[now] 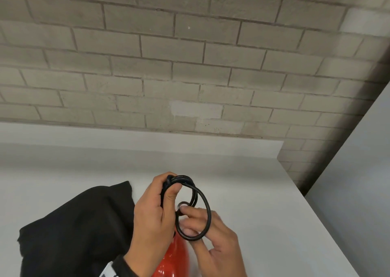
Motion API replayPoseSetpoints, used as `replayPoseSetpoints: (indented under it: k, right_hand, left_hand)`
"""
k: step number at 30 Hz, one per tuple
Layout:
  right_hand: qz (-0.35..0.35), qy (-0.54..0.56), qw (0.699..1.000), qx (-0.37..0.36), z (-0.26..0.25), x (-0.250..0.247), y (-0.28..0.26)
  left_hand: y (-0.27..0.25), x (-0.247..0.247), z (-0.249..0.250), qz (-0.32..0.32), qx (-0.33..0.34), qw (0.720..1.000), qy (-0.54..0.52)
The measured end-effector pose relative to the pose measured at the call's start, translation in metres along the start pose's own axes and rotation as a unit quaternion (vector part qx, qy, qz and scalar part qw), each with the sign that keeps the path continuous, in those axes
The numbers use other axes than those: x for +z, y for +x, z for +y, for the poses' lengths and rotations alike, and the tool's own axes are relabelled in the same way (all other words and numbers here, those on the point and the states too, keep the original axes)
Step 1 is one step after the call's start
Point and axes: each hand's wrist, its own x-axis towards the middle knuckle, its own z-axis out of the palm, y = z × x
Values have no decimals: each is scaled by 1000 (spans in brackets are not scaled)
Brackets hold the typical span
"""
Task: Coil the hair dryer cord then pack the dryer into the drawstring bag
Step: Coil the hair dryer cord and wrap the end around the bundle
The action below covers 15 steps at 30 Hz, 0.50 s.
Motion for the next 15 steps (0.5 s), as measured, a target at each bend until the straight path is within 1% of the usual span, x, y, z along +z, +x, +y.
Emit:
replayPoseSetpoints:
  k: [2,5,6,7,10,11,13,14,15]
  right_hand:
    - [2,9,1000,-7,-3,-6,2]
    - [-54,10,998,6,-9,-9,1]
    - [-58,10,998,15,-9,-8,0]
    - [-47,13,999,16,-8,-6,-1]
    - [3,42,999,-11,-9,-1,1]
    - [11,71,997,-1,-13,0,2]
    - [24,164,984,69,-17,-2,4]
    - [34,232,966,107,-16,-7,5]
    - [32,310,941,131,-15,-15,6]
  left_hand:
    - [0,0,2,0,2,1000,3]
    - [1,2,3,3,2,1000,4]
    - [1,3,4,4,5,1000,3]
    - [1,3,4,2,7,1000,-1]
    - [-1,5,7,-9,15,1000,-5]
    - [-1,5,7,-10,13,1000,-9]
    - [0,2,5,-5,17,1000,-4]
    - [1,0,4,-1,18,1000,4]
    - [3,-2,3,2,15,1000,8]
